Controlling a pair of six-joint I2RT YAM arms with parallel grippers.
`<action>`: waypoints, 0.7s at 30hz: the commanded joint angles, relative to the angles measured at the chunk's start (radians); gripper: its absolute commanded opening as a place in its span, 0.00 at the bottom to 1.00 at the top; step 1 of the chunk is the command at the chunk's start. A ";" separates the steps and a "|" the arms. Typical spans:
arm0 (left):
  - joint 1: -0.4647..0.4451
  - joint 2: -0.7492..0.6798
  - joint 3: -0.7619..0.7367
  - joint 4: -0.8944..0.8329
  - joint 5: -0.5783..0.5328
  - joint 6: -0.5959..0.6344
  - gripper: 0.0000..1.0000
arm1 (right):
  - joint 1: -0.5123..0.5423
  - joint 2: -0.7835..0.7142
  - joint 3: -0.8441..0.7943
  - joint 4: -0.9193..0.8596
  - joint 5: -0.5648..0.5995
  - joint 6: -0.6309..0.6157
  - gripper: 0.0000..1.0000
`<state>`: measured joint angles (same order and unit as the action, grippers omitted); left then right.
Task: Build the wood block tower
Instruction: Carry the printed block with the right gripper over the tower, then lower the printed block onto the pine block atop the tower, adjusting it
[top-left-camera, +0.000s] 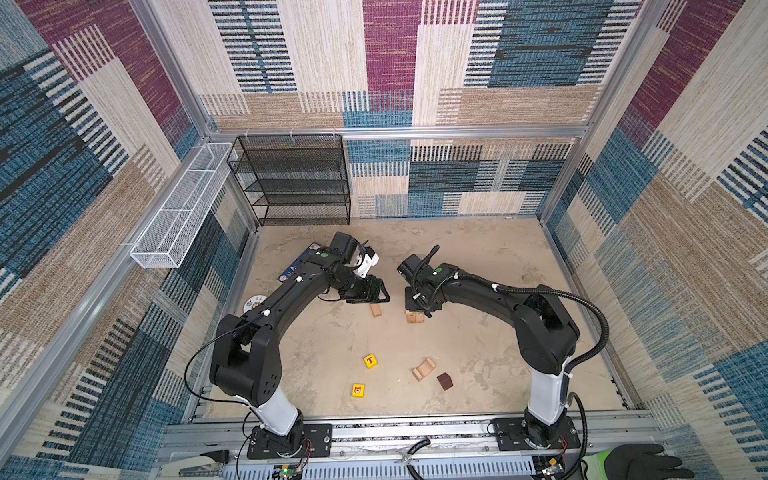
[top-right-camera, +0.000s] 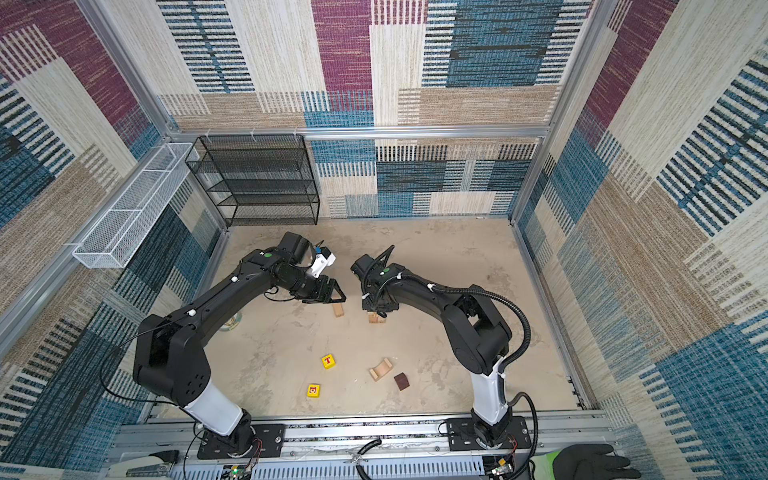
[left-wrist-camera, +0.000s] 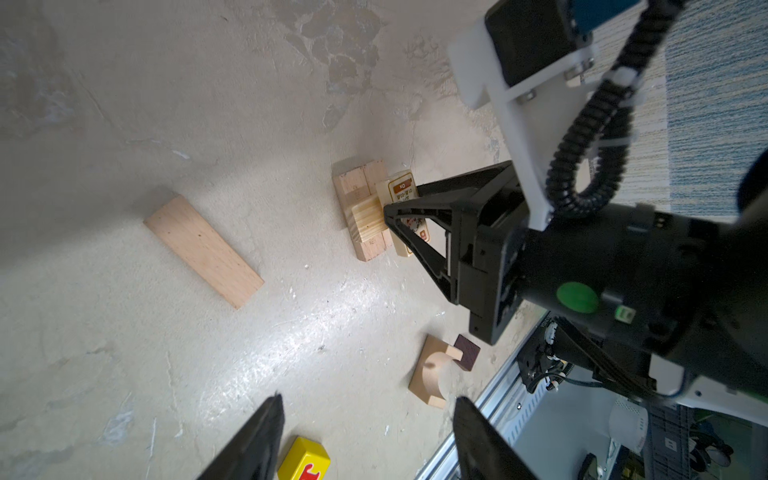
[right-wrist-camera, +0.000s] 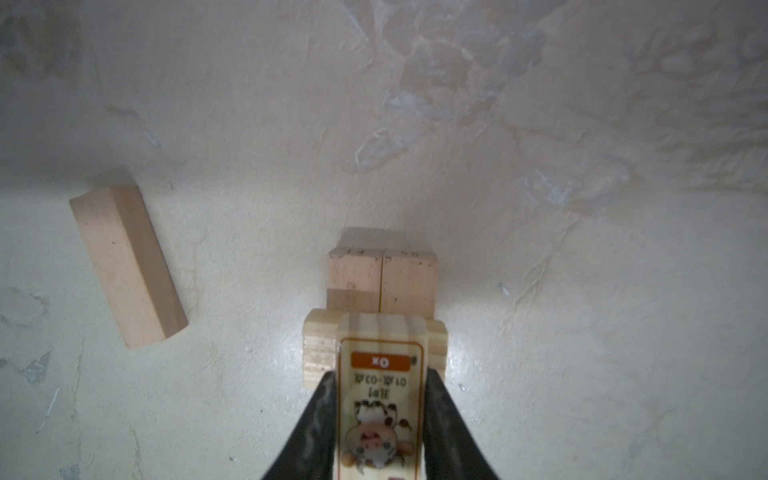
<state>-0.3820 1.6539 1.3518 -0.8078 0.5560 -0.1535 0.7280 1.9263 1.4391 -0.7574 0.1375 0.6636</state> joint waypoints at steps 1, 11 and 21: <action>0.001 -0.003 0.005 -0.008 0.001 0.008 0.69 | 0.001 0.005 0.003 0.006 0.001 -0.002 0.08; 0.000 -0.003 0.004 -0.007 -0.002 0.008 0.69 | -0.001 0.008 0.004 0.006 0.003 0.005 0.12; 0.000 -0.010 0.005 -0.006 -0.007 0.008 0.69 | -0.003 0.022 0.021 0.000 -0.003 0.008 0.15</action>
<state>-0.3820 1.6539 1.3518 -0.8082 0.5529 -0.1535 0.7269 1.9442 1.4494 -0.7582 0.1368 0.6643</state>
